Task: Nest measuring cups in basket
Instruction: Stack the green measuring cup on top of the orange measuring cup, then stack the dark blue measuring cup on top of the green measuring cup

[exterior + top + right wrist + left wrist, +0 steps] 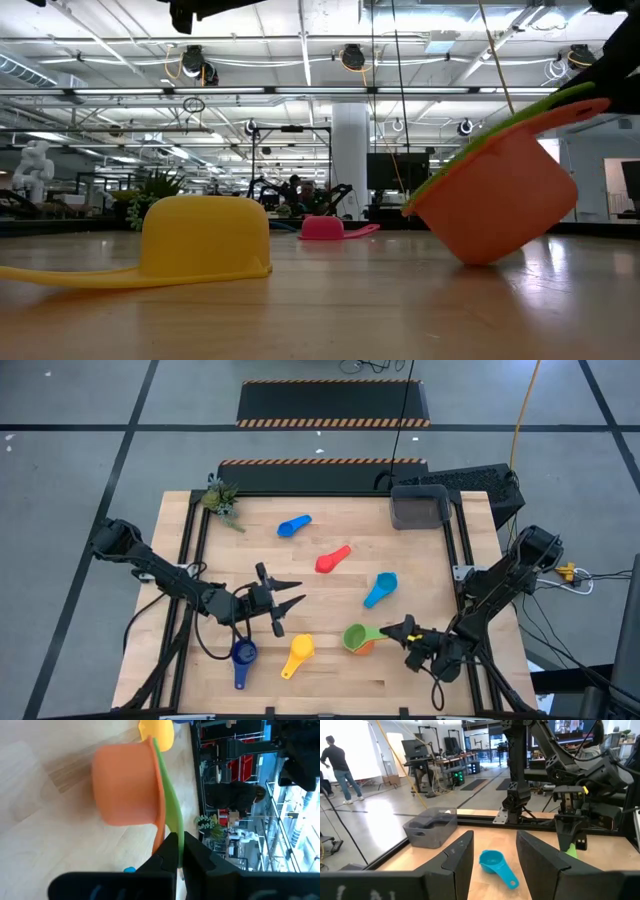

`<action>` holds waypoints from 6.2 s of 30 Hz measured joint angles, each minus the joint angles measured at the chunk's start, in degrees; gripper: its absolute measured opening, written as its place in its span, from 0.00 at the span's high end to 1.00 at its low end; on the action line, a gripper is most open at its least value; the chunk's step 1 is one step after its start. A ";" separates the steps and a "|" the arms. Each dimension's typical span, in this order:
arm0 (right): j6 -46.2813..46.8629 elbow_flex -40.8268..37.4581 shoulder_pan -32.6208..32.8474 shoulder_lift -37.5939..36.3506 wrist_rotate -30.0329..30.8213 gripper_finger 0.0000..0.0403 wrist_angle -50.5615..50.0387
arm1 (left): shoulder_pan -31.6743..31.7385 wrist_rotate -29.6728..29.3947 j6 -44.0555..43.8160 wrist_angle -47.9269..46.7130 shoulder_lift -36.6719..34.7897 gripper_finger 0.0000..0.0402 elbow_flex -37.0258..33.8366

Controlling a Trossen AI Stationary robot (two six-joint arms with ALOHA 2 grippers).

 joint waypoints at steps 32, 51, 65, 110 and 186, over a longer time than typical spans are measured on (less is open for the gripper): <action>6.48 0.00 0.26 2.31 -8.29 0.72 -0.66 | 0.00 -0.04 0.24 -0.09 0.00 0.62 0.00; 17.01 0.00 0.24 -1.78 -14.27 0.57 -4.32 | 0.00 -0.07 0.15 -0.09 -0.01 0.62 0.00; 29.13 0.00 -0.24 -6.43 -21.25 0.57 -15.69 | 0.04 -0.04 -0.47 -0.07 -0.02 0.62 0.00; 59.75 0.00 -0.31 -22.30 -11.89 0.57 -9.32 | -26.08 14.22 -32.35 -74.06 15.63 0.62 28.35; 32.99 6.16 -2.74 -12.13 -10.18 0.57 2.43 | -14.01 16.57 -59.04 -92.53 4.43 0.97 19.95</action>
